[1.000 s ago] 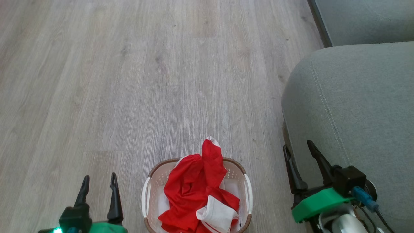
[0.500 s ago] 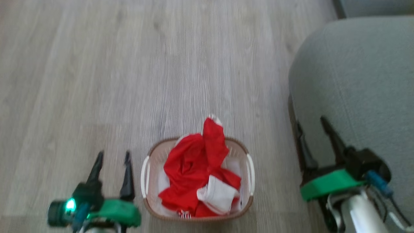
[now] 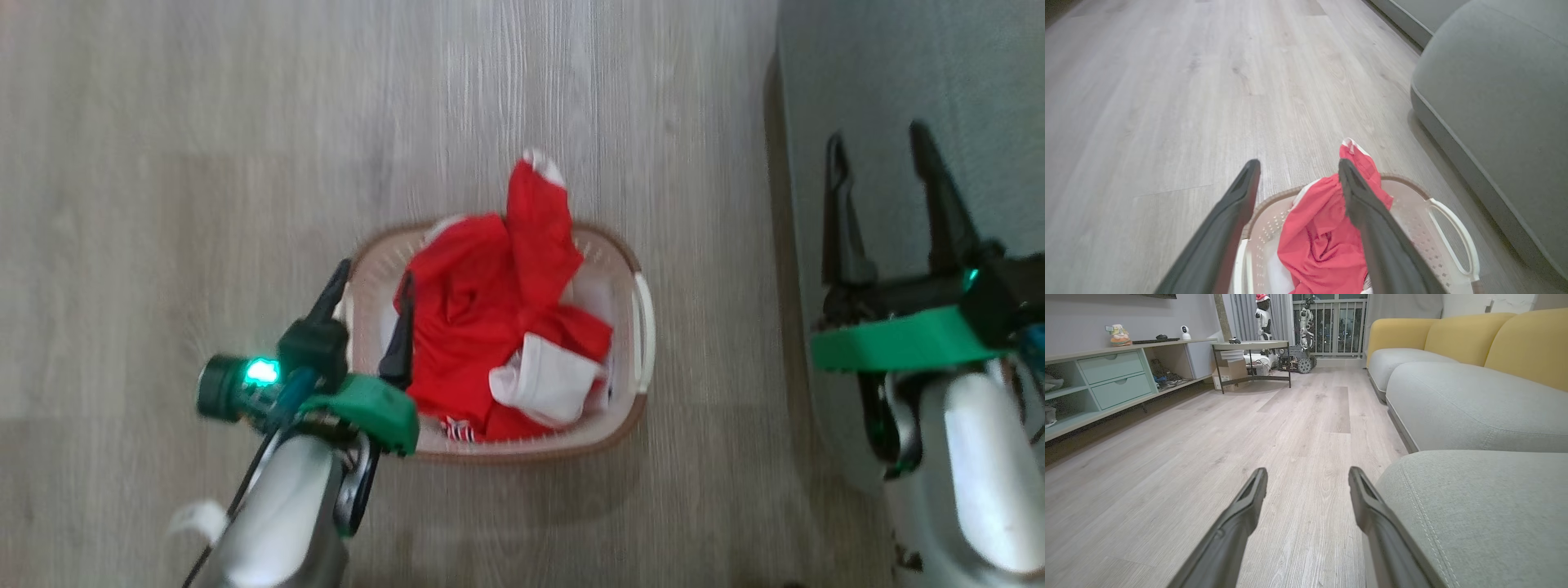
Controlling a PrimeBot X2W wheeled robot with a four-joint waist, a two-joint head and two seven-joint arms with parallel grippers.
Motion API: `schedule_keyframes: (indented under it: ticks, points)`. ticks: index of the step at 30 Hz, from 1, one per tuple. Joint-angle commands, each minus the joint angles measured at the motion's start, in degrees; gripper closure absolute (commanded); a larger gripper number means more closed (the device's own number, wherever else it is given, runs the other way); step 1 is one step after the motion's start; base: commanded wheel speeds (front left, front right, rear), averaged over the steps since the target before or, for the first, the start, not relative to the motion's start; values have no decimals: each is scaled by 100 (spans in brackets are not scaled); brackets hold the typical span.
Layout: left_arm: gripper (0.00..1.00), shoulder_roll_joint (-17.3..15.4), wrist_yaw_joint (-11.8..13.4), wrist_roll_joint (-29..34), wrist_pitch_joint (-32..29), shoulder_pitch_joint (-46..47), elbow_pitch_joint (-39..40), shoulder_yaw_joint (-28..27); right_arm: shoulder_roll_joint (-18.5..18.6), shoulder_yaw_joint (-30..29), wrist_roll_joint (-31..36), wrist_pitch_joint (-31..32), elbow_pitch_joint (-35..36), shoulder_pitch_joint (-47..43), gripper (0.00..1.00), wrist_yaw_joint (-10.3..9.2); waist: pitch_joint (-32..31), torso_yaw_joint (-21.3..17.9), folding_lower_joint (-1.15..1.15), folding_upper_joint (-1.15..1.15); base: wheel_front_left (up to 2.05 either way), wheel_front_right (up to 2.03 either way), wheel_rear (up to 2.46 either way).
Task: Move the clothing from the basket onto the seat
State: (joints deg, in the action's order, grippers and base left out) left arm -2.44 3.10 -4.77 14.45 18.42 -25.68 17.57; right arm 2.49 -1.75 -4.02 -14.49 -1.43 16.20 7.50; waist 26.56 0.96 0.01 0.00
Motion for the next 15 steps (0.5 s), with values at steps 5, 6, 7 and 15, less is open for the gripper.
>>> schedule_keyframes:
  ticks: [5, 6, 7, 15]
  points:
    - [0, -44, -38, 25, 55, 773, -764, 128, 39, 131, 21, -51, 393, 348, 0, -1, 1004, -235, -1, 0, 0, 0, 0]
    - [0, -44, -55, 26, 55, 913, -963, 186, 39, 134, 15, -51, 424, 395, 0, -1, 1087, -256, -1, 0, 0, 0, 0]
    - [0, -44, -64, 25, 55, 1057, -1144, 229, 39, 151, 6, -51, 455, 439, 0, -1, 1188, -289, -1, 0, 0, 0, 0]
    - [0, -44, -74, 10, 55, 1890, -2346, 432, 39, 234, -95, -51, 607, 692, 0, -1, 1708, -507, -1, 0, 0, 0, 0]
